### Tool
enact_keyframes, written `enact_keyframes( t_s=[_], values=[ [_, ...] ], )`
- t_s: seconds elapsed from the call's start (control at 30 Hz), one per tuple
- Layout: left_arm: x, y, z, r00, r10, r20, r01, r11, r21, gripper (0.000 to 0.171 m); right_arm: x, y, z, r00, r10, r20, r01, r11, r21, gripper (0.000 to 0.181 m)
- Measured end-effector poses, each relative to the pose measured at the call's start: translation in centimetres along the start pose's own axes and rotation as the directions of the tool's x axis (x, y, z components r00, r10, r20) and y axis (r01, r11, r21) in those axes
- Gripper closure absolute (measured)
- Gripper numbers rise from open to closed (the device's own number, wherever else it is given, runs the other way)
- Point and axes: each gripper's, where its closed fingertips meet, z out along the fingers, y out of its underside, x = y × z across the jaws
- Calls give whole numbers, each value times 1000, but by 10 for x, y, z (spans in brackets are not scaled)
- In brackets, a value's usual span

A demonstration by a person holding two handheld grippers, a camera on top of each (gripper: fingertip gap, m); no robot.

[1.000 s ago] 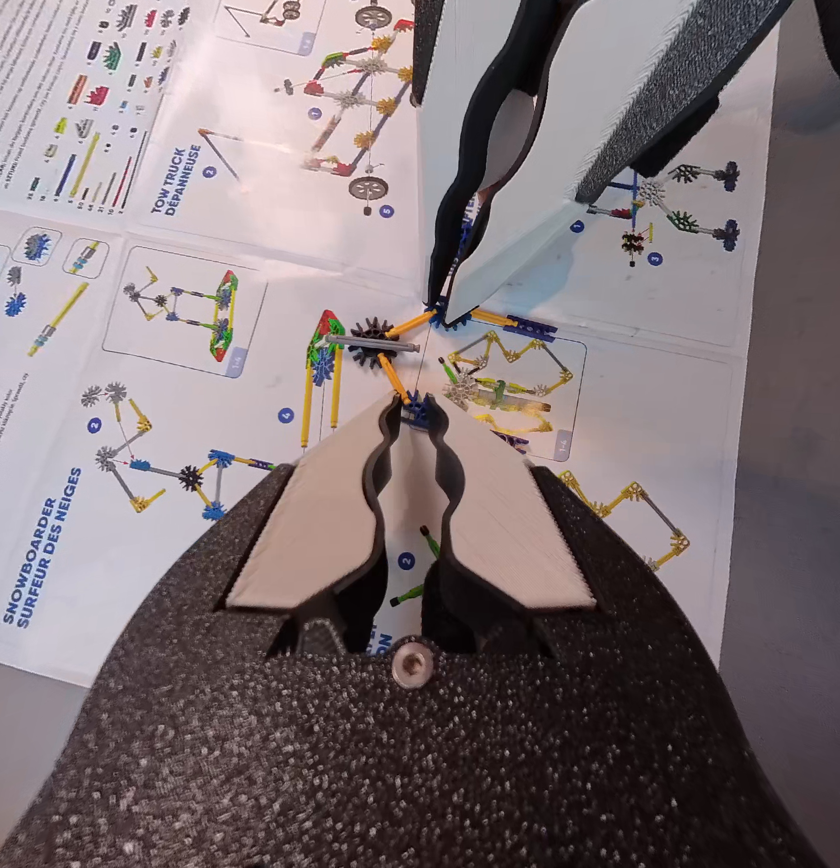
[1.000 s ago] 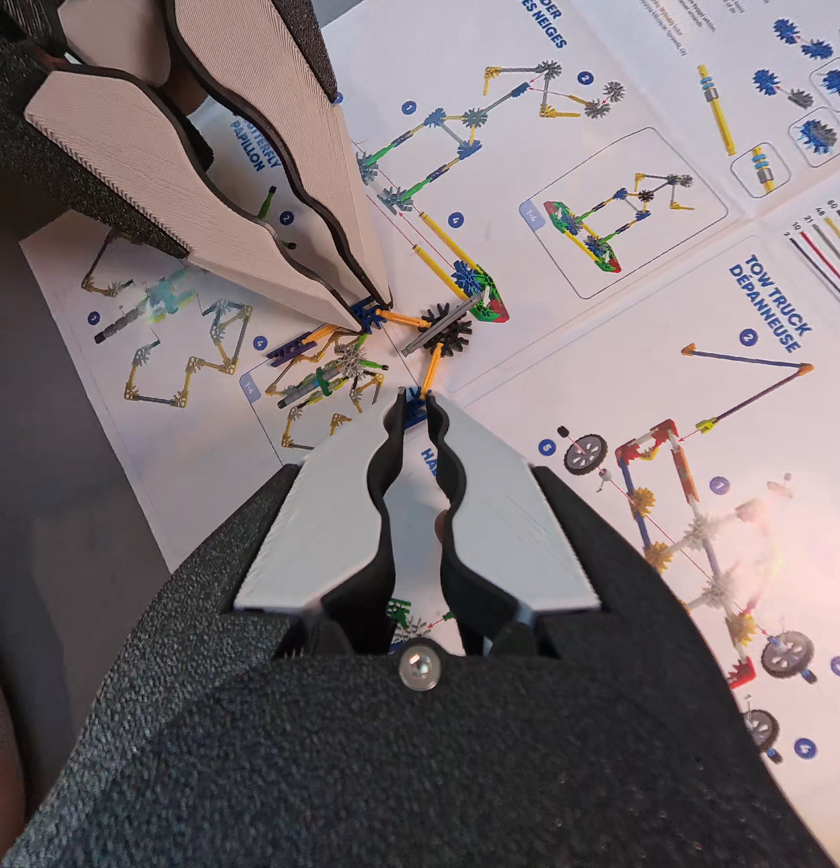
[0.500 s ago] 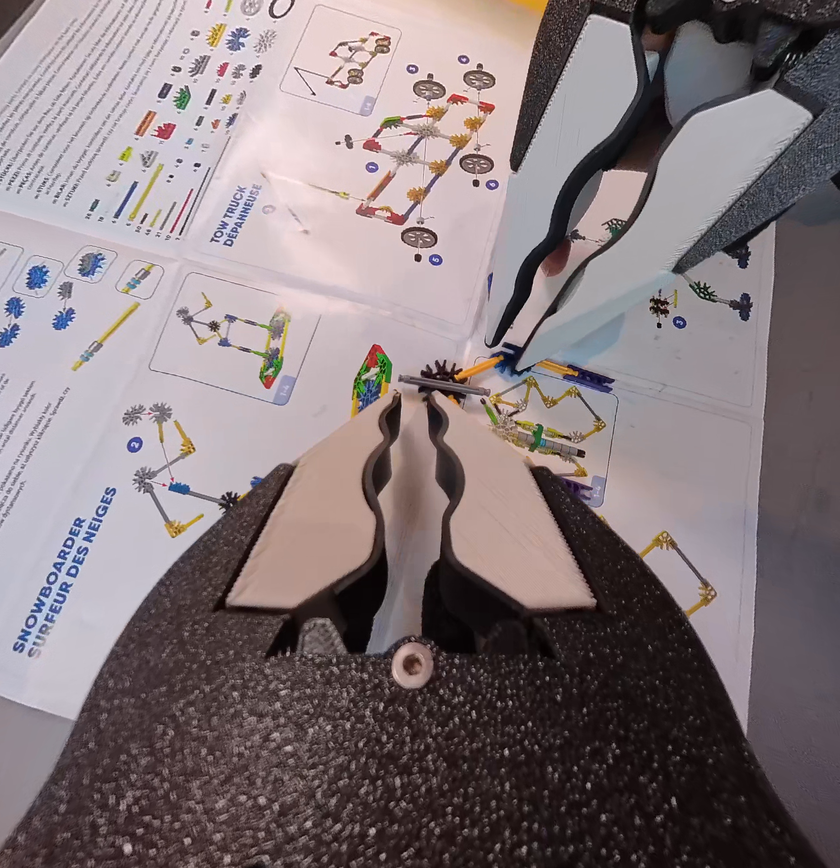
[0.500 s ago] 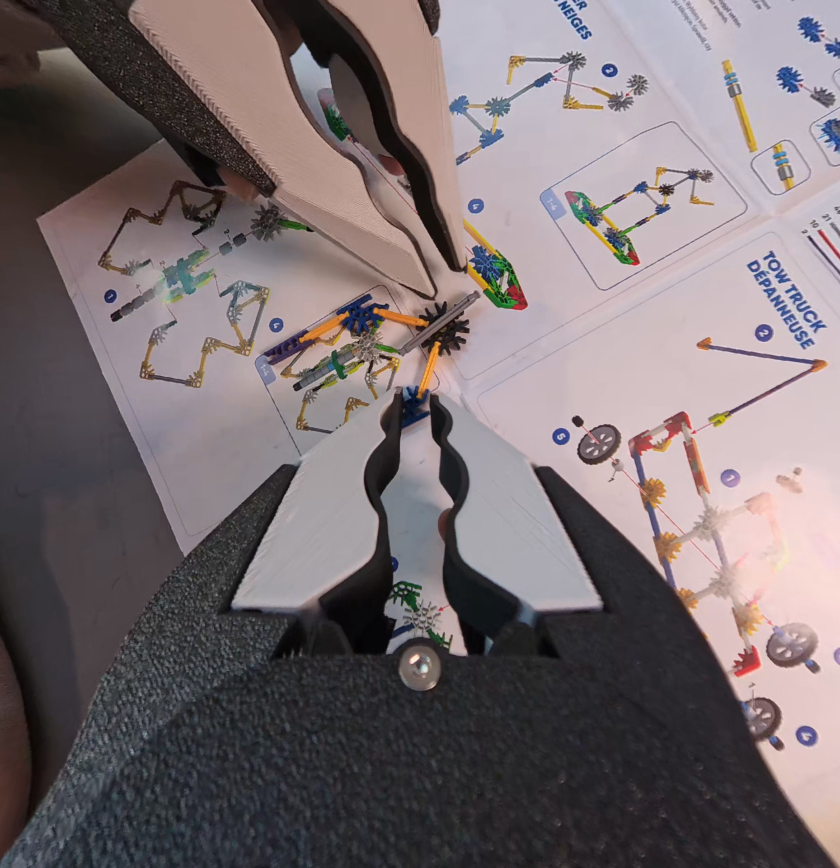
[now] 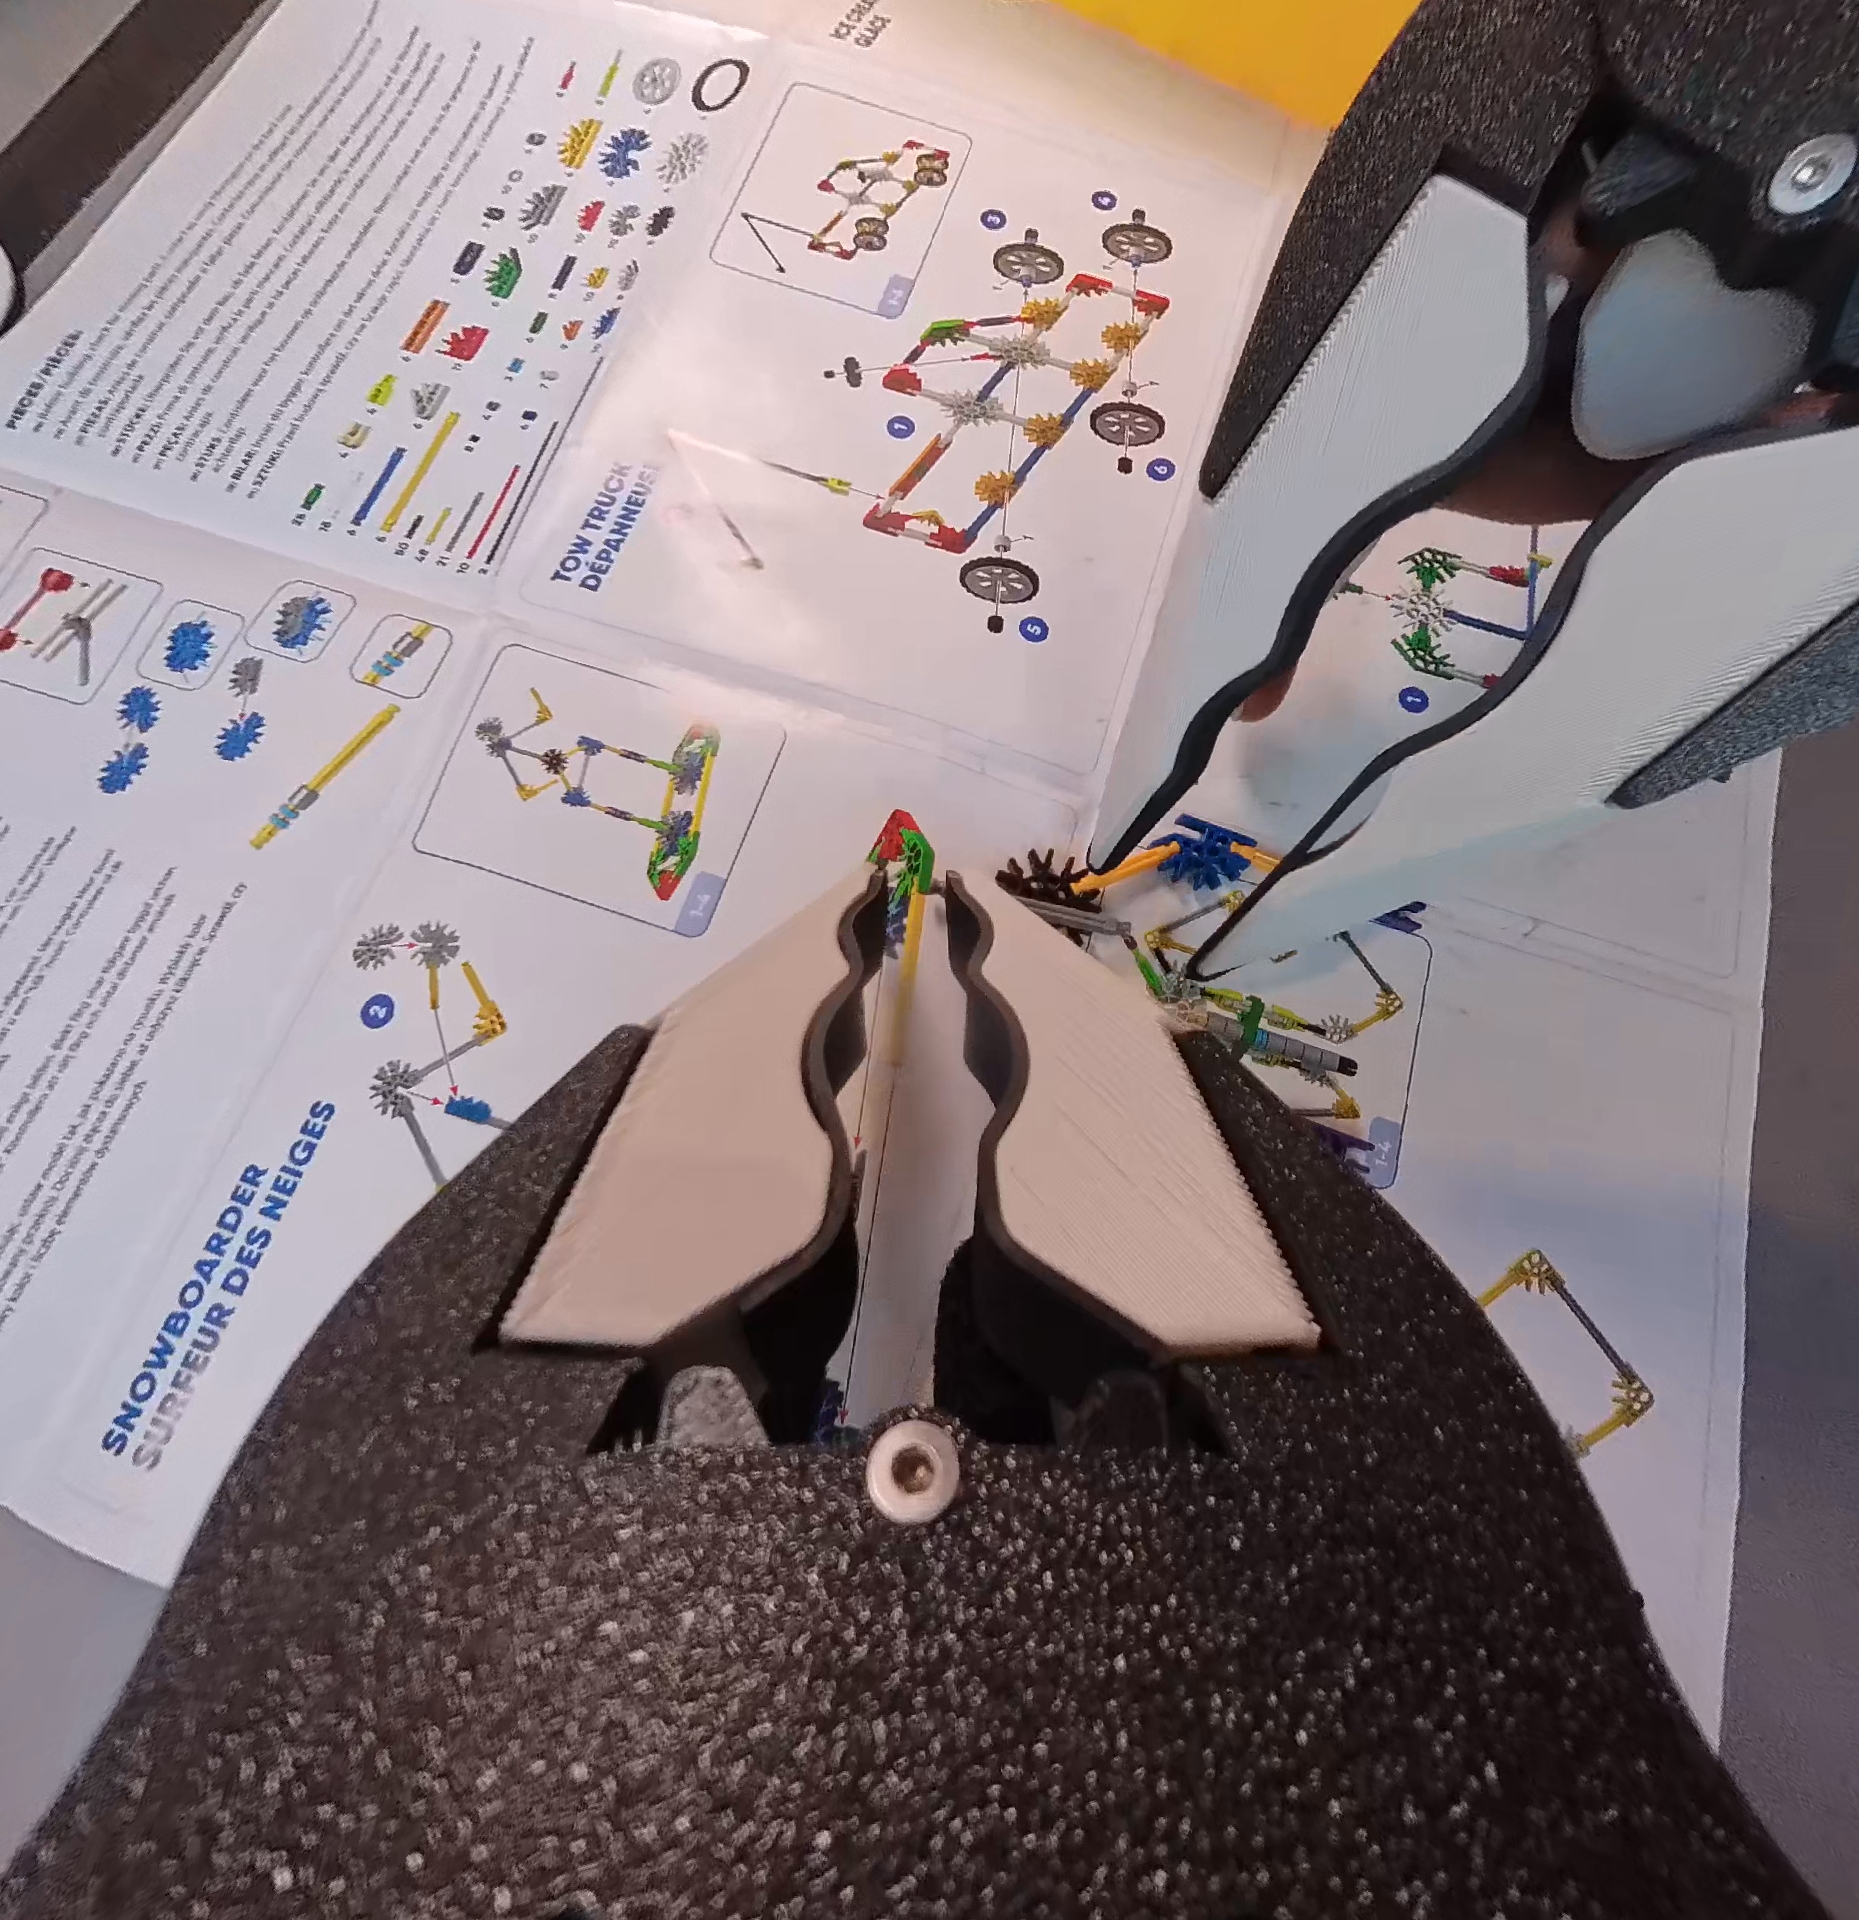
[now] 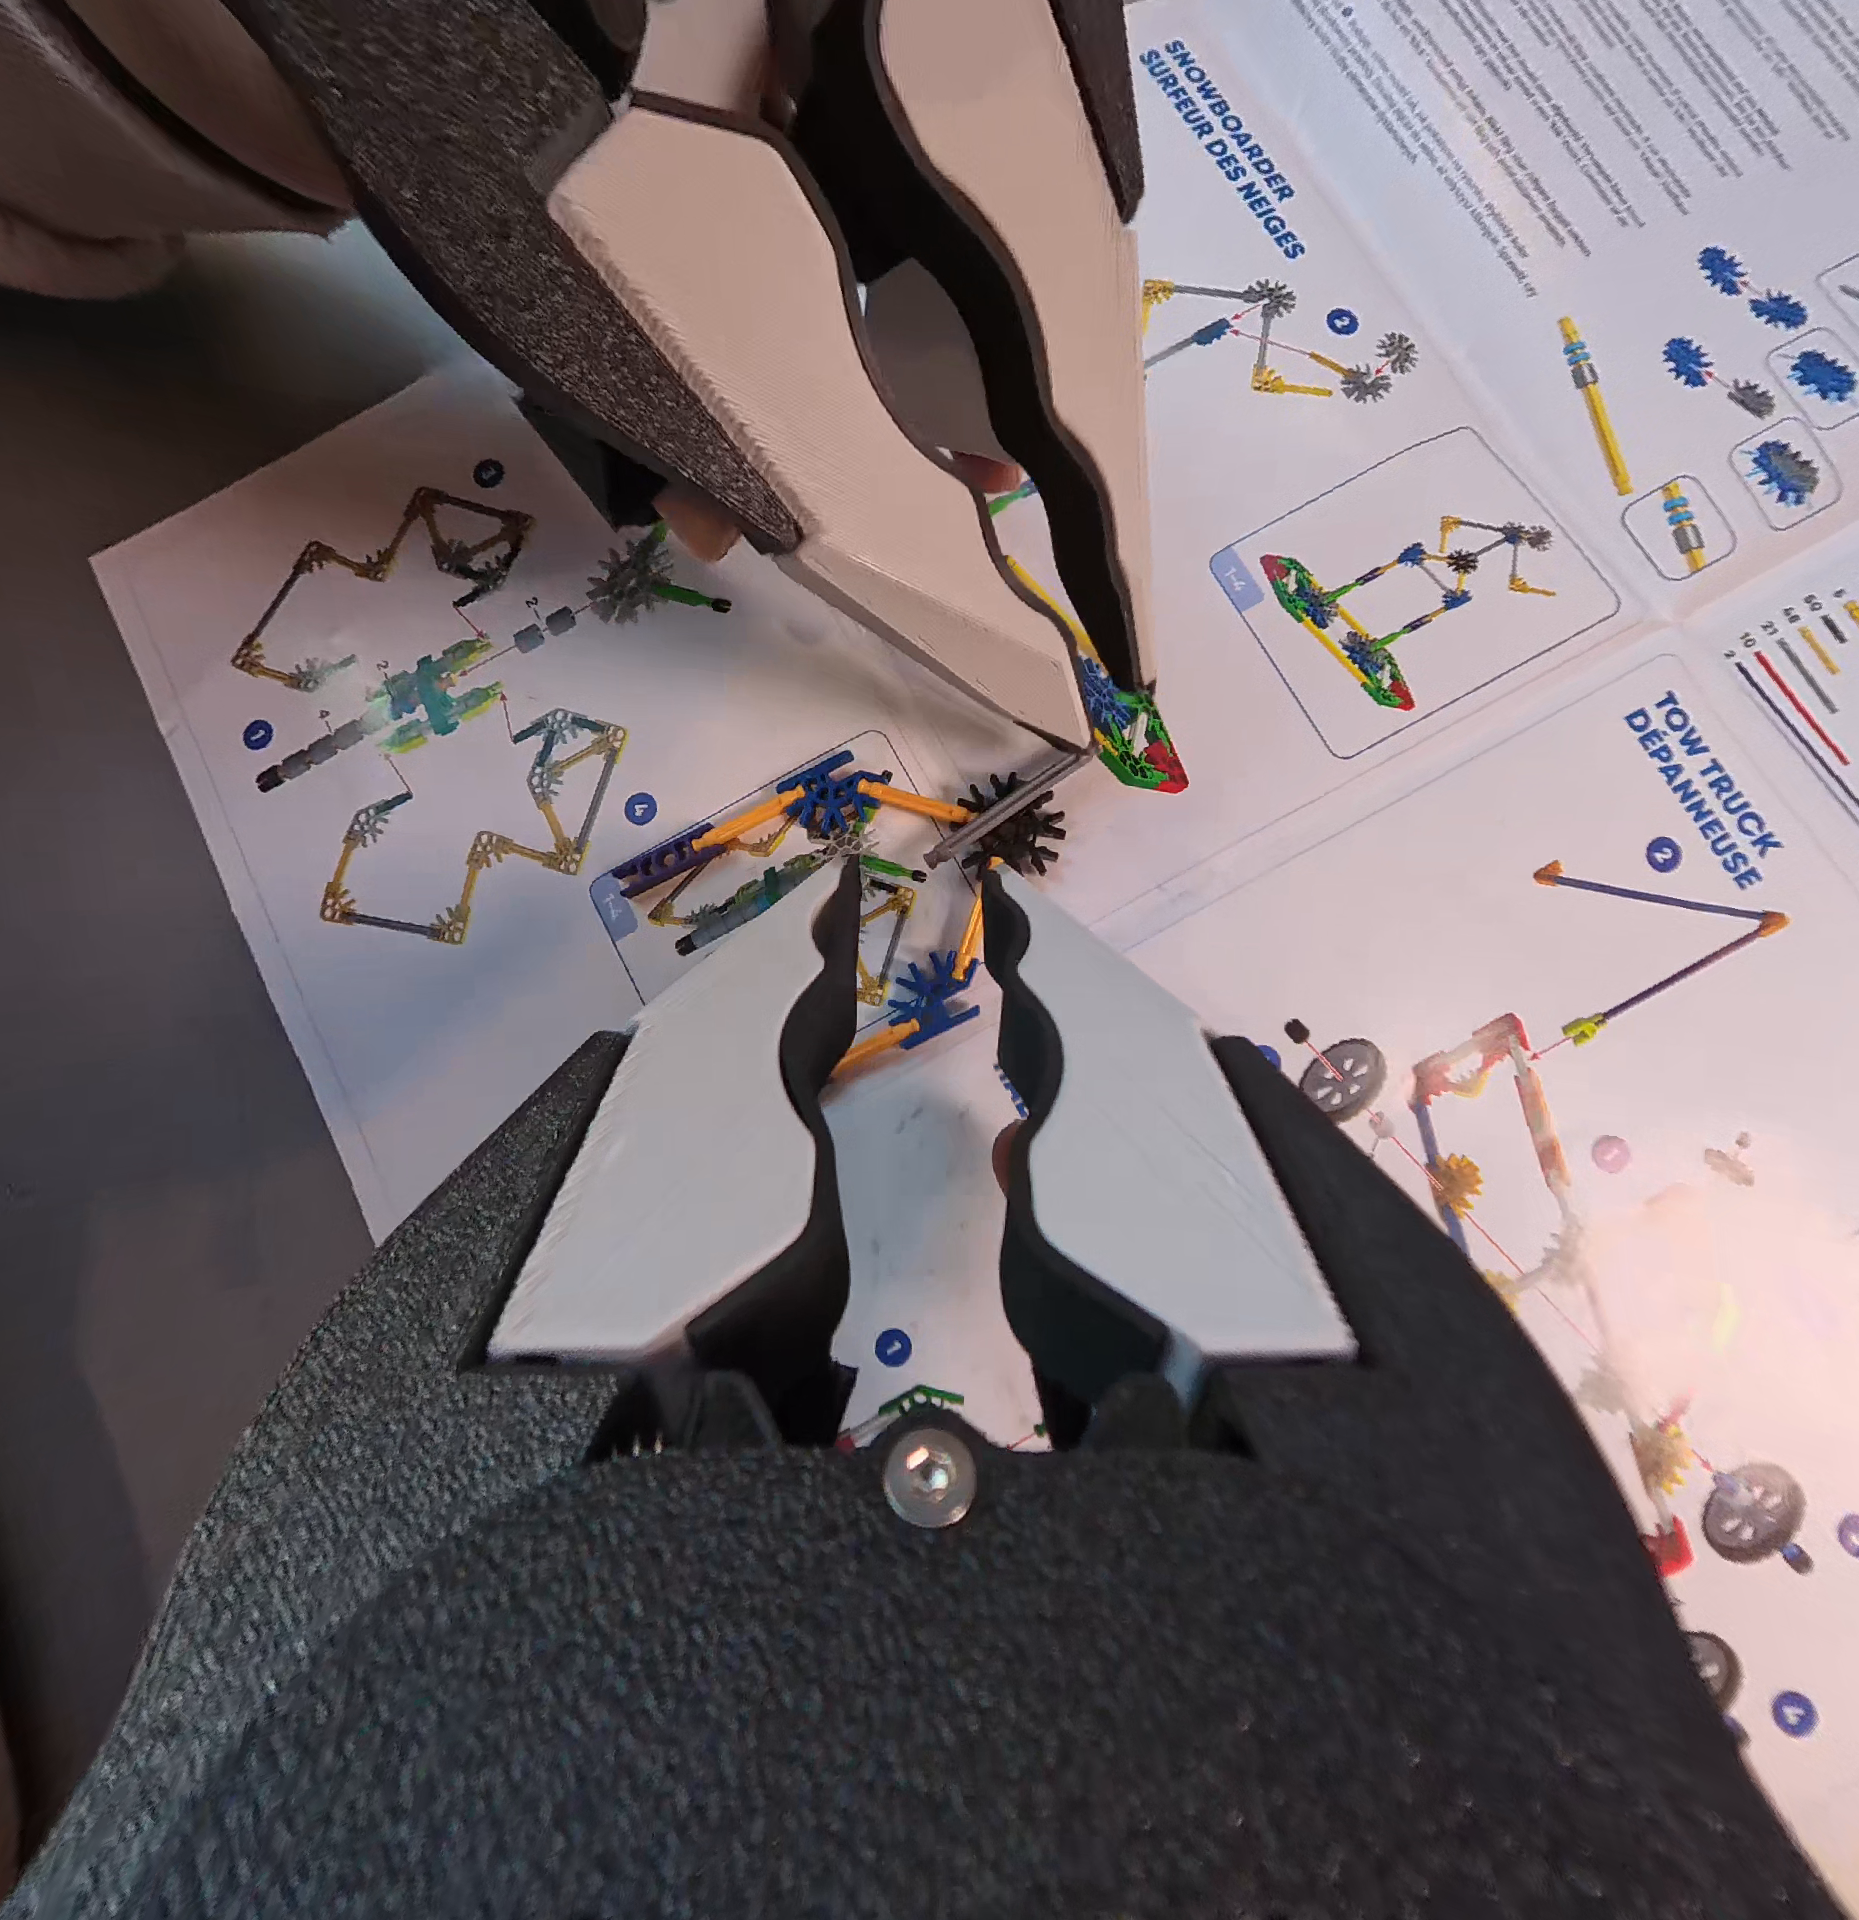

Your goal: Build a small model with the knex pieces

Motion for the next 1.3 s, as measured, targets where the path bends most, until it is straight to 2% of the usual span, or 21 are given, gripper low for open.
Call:
enact_keyframes(
  t_s=[0.13, 0.27, 0.43, 0.7, 0.87, 1.17, 1.3],
  values=[
    [1, 0, -11, 1000, -9, 8, 9, 1000, 19, 161, 3, 1, 4, 999, 24, -31, -25, 1000, -6, 162],
    [14, 11, -16, 999, -2, -42, 1, 1000, -21, 160, 6, -2, 5, 997, 42, -62, -42, 999, -5, 166],
    [25, 22, -13, 997, 4, -79, -9, 999, -53, 160, 5, -5, 6, 996, 39, -78, -39, 999, -1, 167],
    [29, 24, -9, 996, 4, -91, -9, 998, -56, 160, 10, -3, 10, 992, 40, -124, -42, 999, -10, 178],
    [25, 22, -10, 997, -4, -80, 0, 999, -45, 160, 12, -4, 10, 989, 78, -124, -78, 997, 4, 179],
    [2, 4, -12, 996, -84, -17, 85, 995, 58, 160, 26, -12, 8, 967, 199, -160, -190, 979, 70, 180],
    [-5, 0, -8, 996, -87, 3, 87, 994, 65, 161, 31, -15, 11, 954, 254, -157, -244, 966, 81, 180]
  ],
)
